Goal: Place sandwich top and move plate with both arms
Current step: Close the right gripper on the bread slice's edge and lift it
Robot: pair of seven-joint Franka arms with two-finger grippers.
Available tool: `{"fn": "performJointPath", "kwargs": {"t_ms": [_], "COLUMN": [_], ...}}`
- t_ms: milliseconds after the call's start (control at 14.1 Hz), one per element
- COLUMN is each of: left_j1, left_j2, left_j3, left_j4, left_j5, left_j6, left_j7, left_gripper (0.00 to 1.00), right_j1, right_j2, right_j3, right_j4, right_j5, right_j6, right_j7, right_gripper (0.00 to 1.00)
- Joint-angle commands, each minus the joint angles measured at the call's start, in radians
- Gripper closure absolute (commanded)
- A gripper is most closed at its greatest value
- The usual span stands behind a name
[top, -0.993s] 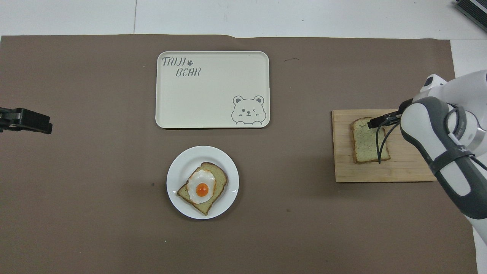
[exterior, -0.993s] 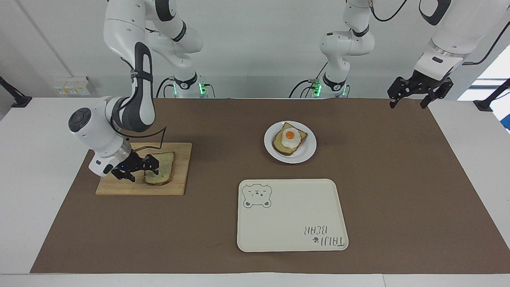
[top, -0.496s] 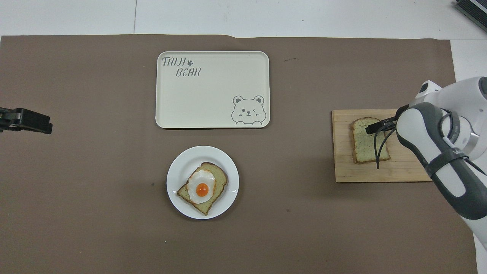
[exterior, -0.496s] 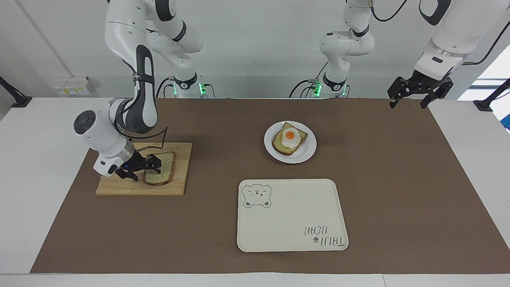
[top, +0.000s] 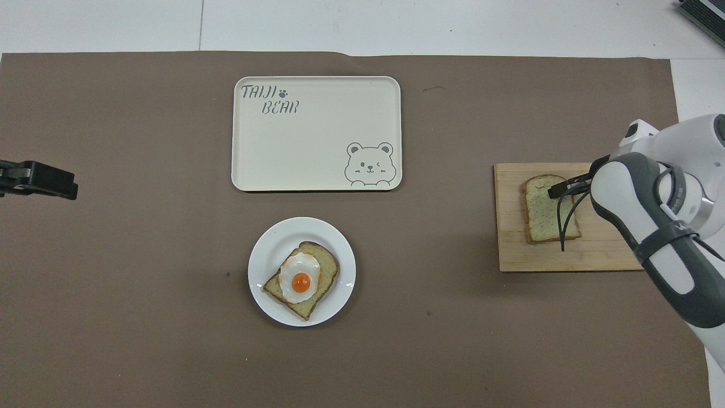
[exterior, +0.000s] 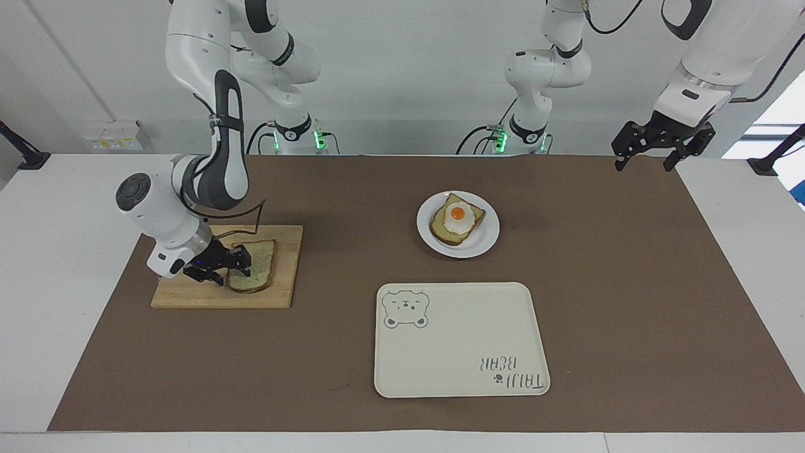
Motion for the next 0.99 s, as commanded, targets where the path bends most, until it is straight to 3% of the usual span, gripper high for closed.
{"fn": "performJointPath", "kwargs": {"t_ms": [0, 922], "left_j1": [0.004, 0.004], "left_j2": [-0.014, -0.014], "left_j3": [-0.001, -0.001], "left_j4": [-0.009, -0.009], "left_j5": [-0.003, -0.003], "left_j6": [-0.012, -0.012], "left_j7": [-0.007, -0.007], "left_gripper": [0.0, 0.0], "right_j1": [0.0, 0.0], "right_j2": [-0.02, -0.01], "right_j3": [0.004, 0.003], "right_j4": [-0.026, 0.002], "right_j5": [0.031, 0.021], "right_j6": [0.023, 0.006], "right_j7": [-0.023, -0.015], "right_gripper": [1.0, 1.0]}}
